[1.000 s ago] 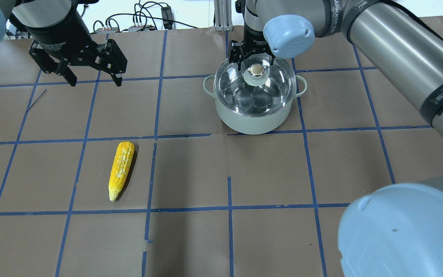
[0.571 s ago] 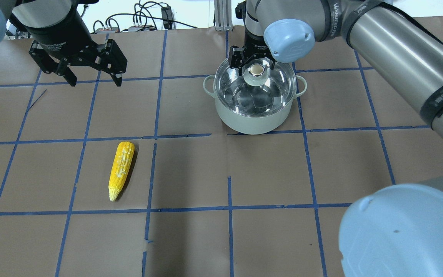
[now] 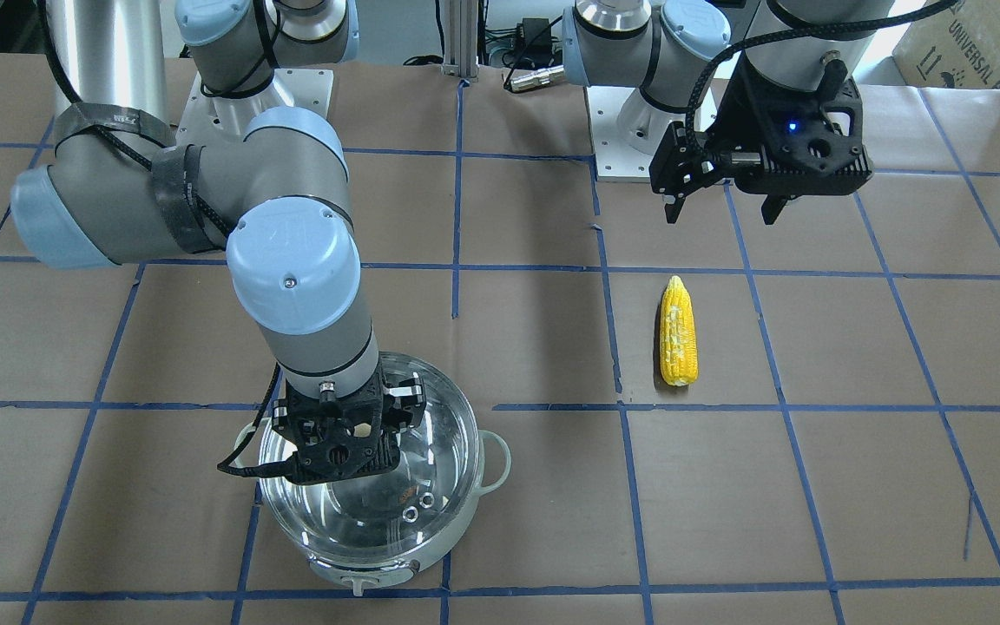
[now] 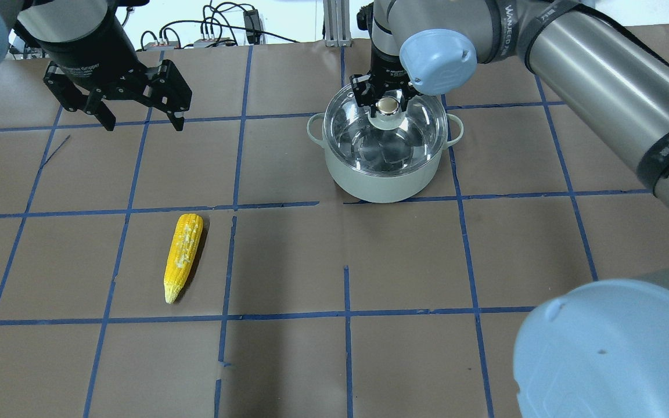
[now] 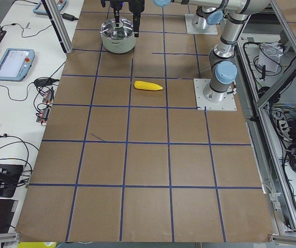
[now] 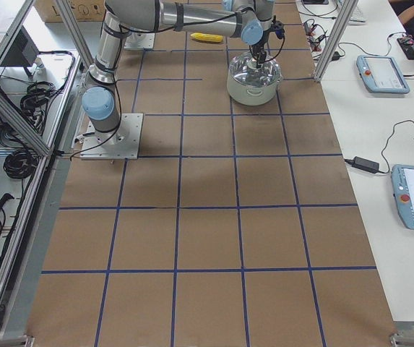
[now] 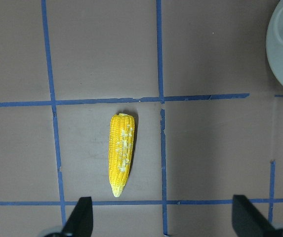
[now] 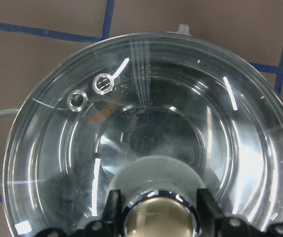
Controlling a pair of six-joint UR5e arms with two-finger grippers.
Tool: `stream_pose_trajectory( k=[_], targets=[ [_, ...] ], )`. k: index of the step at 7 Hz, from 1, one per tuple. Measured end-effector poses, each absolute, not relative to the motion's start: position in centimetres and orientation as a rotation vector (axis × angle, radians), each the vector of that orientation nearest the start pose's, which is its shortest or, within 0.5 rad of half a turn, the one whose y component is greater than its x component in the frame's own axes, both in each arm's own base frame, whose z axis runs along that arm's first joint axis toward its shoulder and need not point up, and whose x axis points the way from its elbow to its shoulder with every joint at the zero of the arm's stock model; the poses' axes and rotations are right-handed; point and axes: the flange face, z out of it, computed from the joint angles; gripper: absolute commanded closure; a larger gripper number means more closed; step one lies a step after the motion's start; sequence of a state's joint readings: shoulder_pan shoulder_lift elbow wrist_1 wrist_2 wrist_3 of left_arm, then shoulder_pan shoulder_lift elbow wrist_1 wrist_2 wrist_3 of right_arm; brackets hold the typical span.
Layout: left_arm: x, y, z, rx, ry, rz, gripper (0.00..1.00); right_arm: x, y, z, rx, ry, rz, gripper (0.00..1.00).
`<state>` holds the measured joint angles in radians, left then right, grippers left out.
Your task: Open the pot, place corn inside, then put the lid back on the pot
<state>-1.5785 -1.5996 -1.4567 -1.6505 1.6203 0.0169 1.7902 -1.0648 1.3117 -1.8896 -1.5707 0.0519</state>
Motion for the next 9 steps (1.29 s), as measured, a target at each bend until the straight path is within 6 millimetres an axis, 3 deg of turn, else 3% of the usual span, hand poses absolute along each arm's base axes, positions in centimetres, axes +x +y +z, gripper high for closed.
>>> stream_pose_trajectory(
  k=[1,5,7,9],
  targets=[
    [-13.2,-50.2,52.2,0.038,3.092,-0.009,0.0,28.1,-64.7,34.7,-0.26,3.121,-0.111,0.76],
    [-13.0,-50.6,52.2,0.046,3.097,0.006,0.0,28.0,-65.0,36.4,-0.253,3.122,-0.153,0.76],
    [-11.0,-50.6,48.1,0.185,3.104,0.131,0.0,26.9,-66.0,41.1,-0.227,3.132,-0.2,0.76],
    [-5.2,-51.2,41.1,0.234,3.128,0.291,0.0,23.5,-66.6,46.7,-0.187,3.143,-0.214,0.76]
  ],
)
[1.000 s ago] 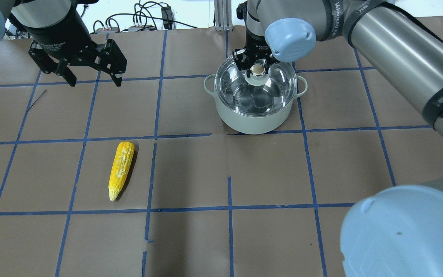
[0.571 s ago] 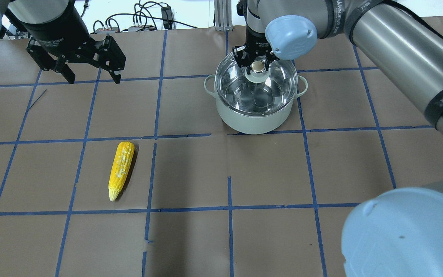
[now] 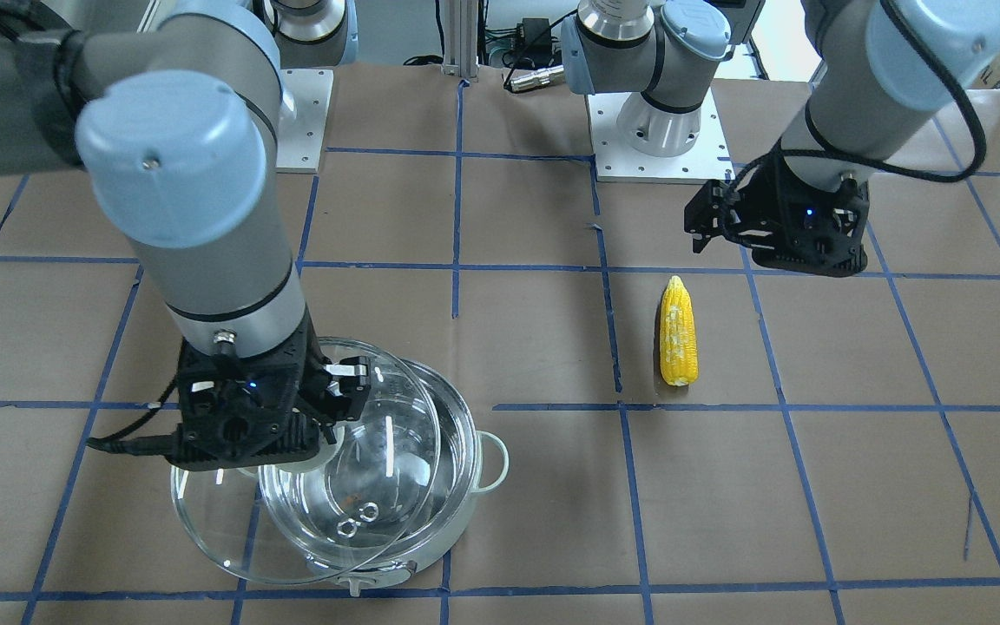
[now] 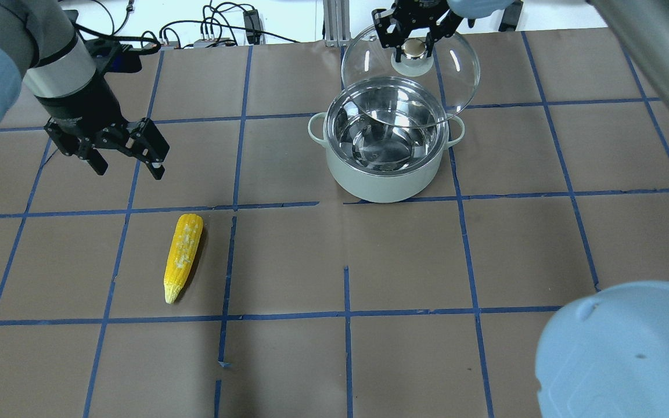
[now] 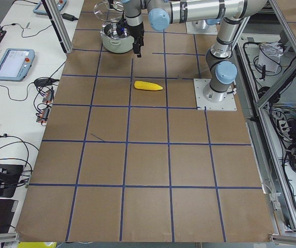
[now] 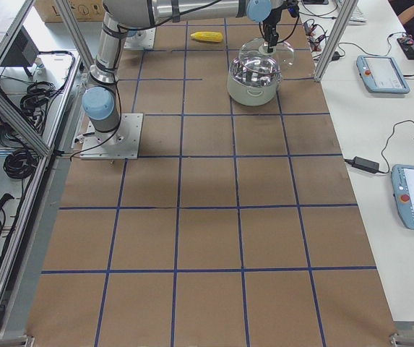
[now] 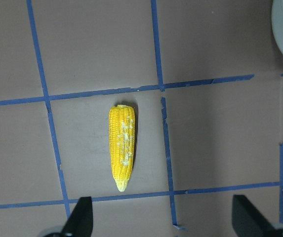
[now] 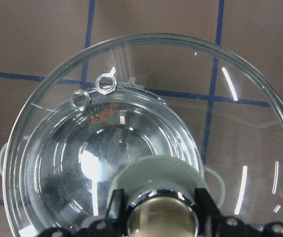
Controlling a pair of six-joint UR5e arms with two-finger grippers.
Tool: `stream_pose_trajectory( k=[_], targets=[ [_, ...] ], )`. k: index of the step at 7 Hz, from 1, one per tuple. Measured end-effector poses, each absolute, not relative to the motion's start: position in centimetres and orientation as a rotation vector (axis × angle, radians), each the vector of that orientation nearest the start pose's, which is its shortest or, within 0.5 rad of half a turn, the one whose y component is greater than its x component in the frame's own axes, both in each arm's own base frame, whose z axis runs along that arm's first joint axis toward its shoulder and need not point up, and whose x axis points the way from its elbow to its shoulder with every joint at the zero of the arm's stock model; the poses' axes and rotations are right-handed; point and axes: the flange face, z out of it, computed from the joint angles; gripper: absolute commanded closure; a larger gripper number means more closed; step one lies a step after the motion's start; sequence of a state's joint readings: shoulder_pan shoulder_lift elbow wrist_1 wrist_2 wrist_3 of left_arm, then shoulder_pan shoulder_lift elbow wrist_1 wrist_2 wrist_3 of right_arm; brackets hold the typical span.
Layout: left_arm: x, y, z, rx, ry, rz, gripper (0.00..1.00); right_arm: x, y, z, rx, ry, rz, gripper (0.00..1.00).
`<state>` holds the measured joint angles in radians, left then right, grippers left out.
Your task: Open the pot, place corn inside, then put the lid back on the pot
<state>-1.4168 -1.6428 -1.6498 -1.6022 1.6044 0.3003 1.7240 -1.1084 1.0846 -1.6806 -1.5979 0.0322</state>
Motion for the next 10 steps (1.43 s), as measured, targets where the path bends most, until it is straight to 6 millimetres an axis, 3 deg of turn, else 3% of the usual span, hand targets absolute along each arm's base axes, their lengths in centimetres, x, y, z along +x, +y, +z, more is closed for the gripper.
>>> stream_pose_trajectory(
  k=[2,4,6,7,8,9,10],
  targets=[
    [-2.8,-52.3,32.2,0.292,3.139,0.352,0.0,19.2,-64.5,51.7,-0.193,3.154,-0.177,0.76],
    [-3.0,-50.7,25.2,0.313,3.139,0.347,0.0,17.0,-58.3,58.0,-0.218,3.158,-0.114,0.76],
    [-3.5,-49.1,19.5,0.315,3.131,0.268,0.06,16.5,-51.7,61.6,-0.223,3.157,-0.07,0.76],
    [-3.8,-48.9,18.1,0.32,3.129,0.257,0.33,16.3,-48.9,61.5,-0.226,3.155,-0.053,0.76],
    [-4.0,-48.8,17.5,0.317,3.133,0.256,0.68,16.1,-46.6,60.1,-0.225,3.156,-0.046,0.76],
    [-4.1,-48.8,17.3,0.305,3.142,0.254,0.91,15.7,-45.5,58.3,-0.216,3.16,-0.056,0.76],
    [-4.2,-48.7,17.3,0.298,3.147,0.256,0.97,14.9,-45.3,56.6,-0.19,3.165,-0.057,0.76]
  ],
)
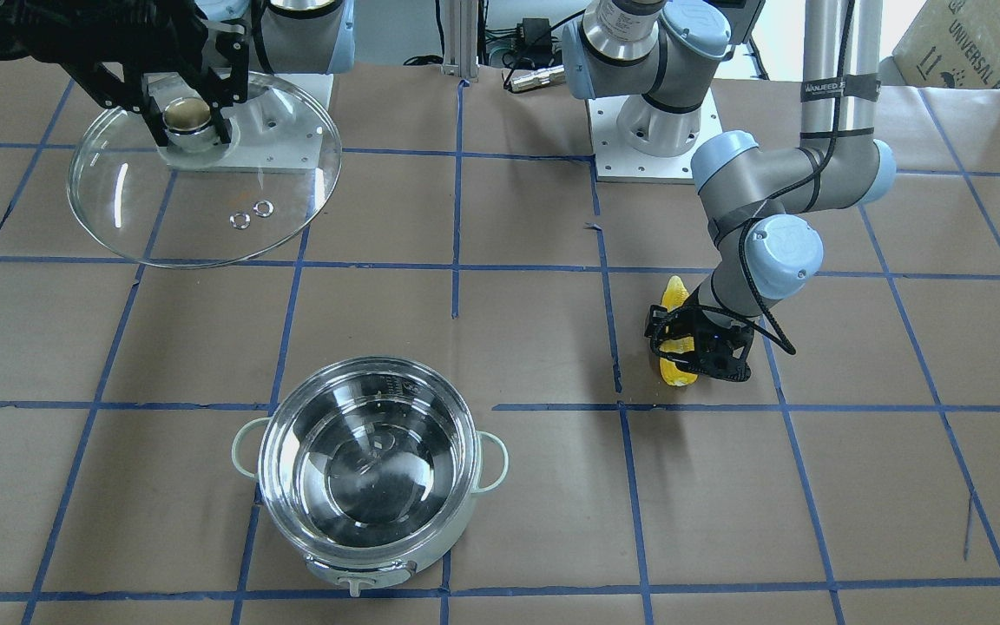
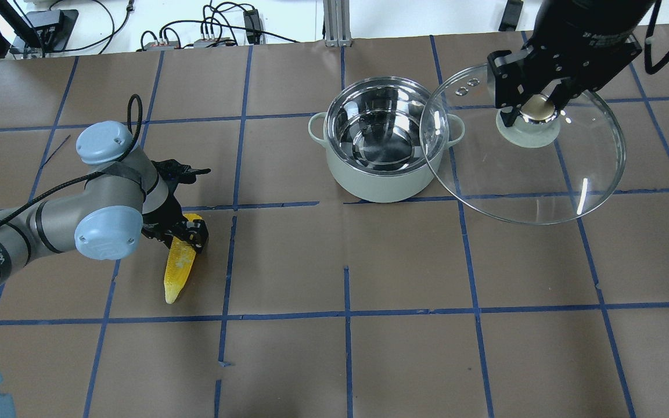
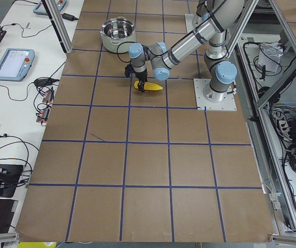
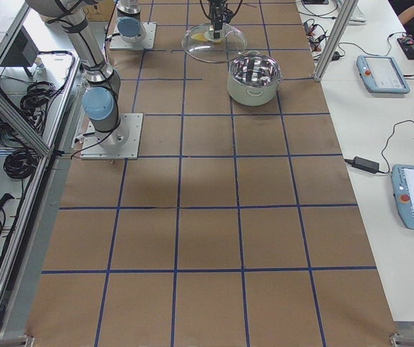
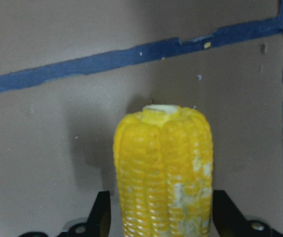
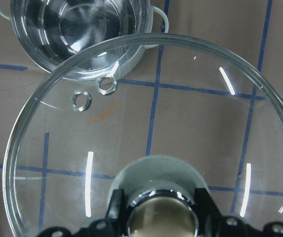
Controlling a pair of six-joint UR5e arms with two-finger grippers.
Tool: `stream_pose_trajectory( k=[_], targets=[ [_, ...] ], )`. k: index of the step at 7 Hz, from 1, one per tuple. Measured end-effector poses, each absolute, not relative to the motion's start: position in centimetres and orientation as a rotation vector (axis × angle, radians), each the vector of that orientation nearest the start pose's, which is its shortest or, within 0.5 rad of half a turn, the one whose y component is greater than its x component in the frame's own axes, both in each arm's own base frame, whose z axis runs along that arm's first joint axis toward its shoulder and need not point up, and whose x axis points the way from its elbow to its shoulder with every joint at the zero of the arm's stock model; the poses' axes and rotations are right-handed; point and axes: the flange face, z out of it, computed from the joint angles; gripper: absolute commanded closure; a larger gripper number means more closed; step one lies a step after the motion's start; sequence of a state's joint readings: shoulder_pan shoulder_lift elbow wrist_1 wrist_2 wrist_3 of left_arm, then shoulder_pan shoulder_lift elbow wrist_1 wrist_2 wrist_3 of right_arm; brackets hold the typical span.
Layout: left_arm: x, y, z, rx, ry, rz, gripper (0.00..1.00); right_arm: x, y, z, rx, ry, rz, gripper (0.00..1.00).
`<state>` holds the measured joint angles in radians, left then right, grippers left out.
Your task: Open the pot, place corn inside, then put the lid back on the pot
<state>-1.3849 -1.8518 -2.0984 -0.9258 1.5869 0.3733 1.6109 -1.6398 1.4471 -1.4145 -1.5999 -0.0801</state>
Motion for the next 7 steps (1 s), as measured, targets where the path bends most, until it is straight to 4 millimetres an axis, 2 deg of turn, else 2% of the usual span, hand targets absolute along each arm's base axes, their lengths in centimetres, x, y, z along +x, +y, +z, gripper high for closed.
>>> stream_pose_trajectory(
  k=[2,4,5,7],
  targets=[
    [-4.4,-48.9,18.4,0.285,3.146,0.226,0.97,12.4,-45.8,55.2,-0.108,3.177,-0.041,0.76],
    [-5.6,-50.3,21.1,0.217,3.18,0.145,0.97,11.5,-45.7,54.9,-0.076,3.178,-0.032,0.76],
    [-7.4,-51.9,23.5,0.186,3.197,0.12,0.97,11.4,-45.8,54.6,-0.074,3.177,-0.026,0.8],
    [-12.8,-56.0,30.3,0.139,3.227,0.072,0.97,11.3,-45.8,54.4,-0.076,3.177,-0.025,0.82]
  ],
)
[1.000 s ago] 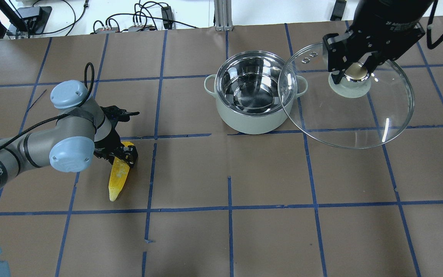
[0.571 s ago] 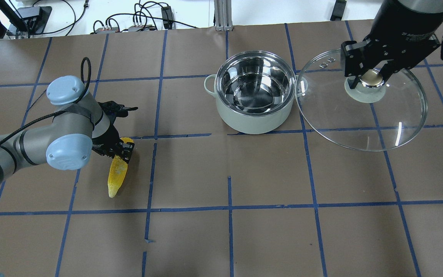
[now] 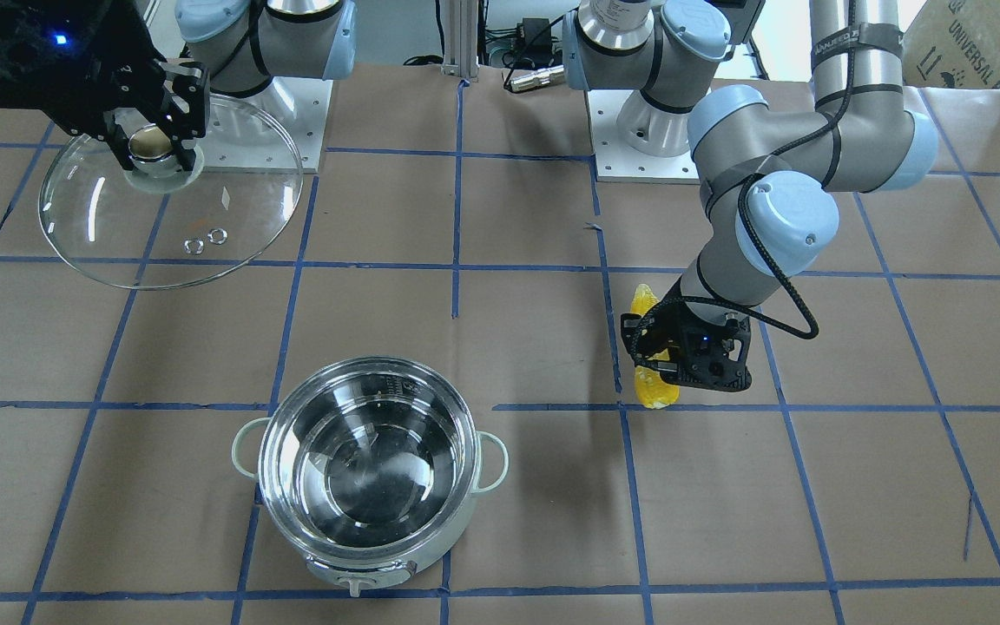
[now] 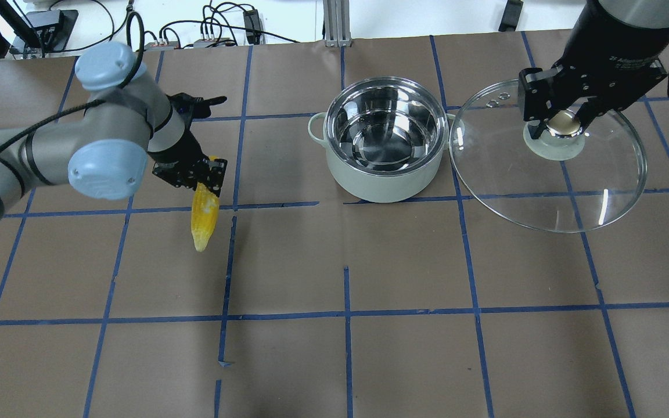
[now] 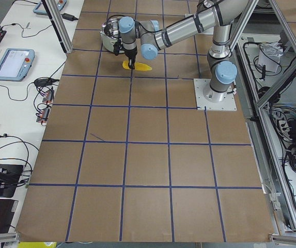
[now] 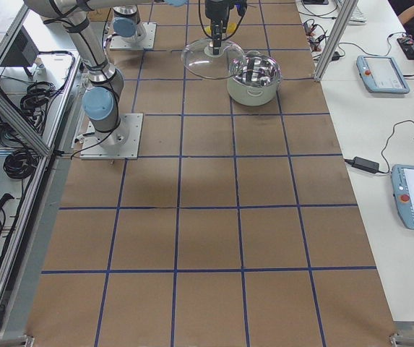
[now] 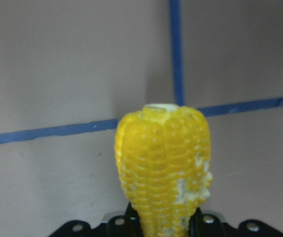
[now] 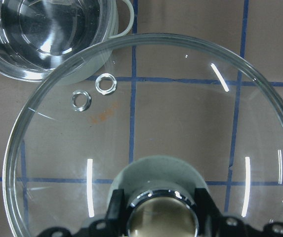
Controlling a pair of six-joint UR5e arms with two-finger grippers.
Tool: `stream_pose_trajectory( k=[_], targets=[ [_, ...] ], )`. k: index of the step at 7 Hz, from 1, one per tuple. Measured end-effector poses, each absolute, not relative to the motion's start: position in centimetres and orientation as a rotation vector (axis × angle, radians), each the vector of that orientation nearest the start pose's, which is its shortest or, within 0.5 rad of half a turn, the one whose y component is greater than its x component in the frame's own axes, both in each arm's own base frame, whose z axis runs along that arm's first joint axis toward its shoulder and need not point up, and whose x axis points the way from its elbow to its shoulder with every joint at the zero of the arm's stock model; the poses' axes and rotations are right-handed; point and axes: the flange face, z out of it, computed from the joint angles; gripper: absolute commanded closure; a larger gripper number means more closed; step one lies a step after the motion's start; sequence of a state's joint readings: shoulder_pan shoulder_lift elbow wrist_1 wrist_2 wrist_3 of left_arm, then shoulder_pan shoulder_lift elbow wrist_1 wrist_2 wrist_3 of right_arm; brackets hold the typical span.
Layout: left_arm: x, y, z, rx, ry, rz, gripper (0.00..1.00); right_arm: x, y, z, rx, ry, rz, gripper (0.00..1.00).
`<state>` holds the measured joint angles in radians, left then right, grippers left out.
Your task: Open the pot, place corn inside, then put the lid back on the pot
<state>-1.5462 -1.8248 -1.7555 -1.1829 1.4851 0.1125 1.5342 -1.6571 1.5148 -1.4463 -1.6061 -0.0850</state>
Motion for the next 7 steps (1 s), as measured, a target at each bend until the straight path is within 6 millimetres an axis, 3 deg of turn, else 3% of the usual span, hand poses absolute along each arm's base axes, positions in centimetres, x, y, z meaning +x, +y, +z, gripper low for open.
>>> stream_pose_trajectory(
  k=[1,3,5,7],
  targets=[
    [-15.7,-58.1,33.3,0.113,3.247,0.04,0.97,11.4,-45.7,54.3,-0.079,3.176,-0.024,0.85],
    [-22.1,-62.0,37.0,0.084,3.285,-0.044,0.97,11.4,-45.7,54.3,-0.081,3.175,-0.026,0.85],
    [-27.4,-65.2,38.3,0.058,3.3,-0.12,0.96,11.4,-45.7,54.3,-0.092,3.176,-0.026,0.85],
    [-31.1,-68.2,37.7,0.044,3.31,-0.161,0.94,11.3,-45.7,54.3,-0.098,3.176,-0.025,0.84]
  ],
)
